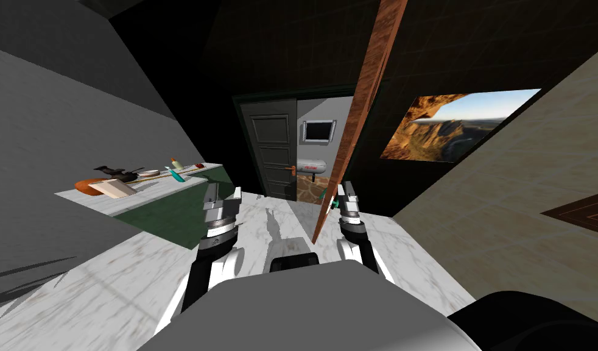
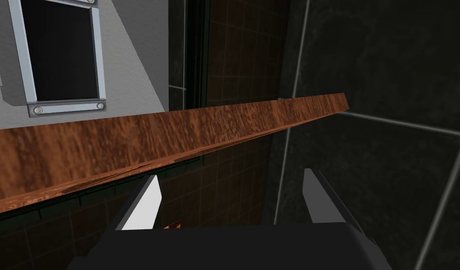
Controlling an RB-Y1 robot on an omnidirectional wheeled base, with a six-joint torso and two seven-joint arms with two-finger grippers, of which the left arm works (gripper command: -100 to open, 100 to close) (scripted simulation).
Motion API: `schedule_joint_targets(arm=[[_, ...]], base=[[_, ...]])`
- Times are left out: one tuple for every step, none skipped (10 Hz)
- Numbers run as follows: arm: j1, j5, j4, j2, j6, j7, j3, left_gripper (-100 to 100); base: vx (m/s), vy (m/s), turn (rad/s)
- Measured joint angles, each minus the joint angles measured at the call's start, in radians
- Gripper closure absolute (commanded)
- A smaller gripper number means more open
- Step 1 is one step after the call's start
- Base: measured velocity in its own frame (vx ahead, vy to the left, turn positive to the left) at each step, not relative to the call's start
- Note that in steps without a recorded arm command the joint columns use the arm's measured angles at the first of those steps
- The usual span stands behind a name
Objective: Pull the door open
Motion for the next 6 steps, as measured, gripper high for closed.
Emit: schedule_joint_targets(arm=[[-0.013, 0.007, 0.019, 0.004, 0.0, -0.007, 0.0, -100], [-0.014, 0.018, 0.042, 0.011, -0.008, -0.018, -0.003, -100], [-0.033, 0.027, 0.067, 0.015, -0.009, -0.029, -0.001, -100], [-0.06, 0.042, 0.091, 0.024, 0.003, -0.04, 0.006, -100], [-0.067, 0.05, 0.118, 0.026, 0.0, -0.055, 0.0, -100], [-0.08, 0.06, 0.143, 0.031, -0.004, -0.065, 0.001, -100]], base=[[0.104, 0.043, -0.115], [0.12, 0.043, -0.07], [0.118, 0.056, -0.103], [0.118, 0.075, -0.11], [0.108, 0.052, -0.08], [0.097, 0.042, -0.075]])
